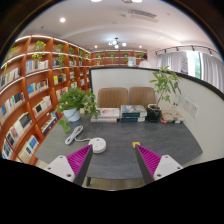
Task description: Unplug charger
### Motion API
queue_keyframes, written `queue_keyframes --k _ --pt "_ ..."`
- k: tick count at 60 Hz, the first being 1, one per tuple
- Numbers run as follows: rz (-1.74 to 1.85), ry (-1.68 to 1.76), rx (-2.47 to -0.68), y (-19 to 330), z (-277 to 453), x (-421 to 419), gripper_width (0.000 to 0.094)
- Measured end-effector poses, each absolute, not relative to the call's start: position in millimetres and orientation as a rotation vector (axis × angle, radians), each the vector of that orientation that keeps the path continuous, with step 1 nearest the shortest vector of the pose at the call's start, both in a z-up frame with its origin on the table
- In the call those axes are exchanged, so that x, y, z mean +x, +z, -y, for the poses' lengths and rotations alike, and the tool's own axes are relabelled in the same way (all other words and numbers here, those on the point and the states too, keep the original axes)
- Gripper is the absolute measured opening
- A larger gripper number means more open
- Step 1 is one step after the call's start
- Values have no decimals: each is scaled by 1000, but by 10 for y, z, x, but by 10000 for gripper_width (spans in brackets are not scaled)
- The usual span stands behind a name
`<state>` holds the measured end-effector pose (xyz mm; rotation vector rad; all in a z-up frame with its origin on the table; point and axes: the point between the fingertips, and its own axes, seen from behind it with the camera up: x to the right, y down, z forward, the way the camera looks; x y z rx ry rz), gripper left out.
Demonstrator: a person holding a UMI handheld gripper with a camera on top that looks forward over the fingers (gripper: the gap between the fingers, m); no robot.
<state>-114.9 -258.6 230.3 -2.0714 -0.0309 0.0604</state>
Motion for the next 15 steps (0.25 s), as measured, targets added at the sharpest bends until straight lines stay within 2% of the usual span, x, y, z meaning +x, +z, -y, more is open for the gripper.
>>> queue_keyframes --k 15 --pt "29 57 -2076 2249 2607 -1200 854"
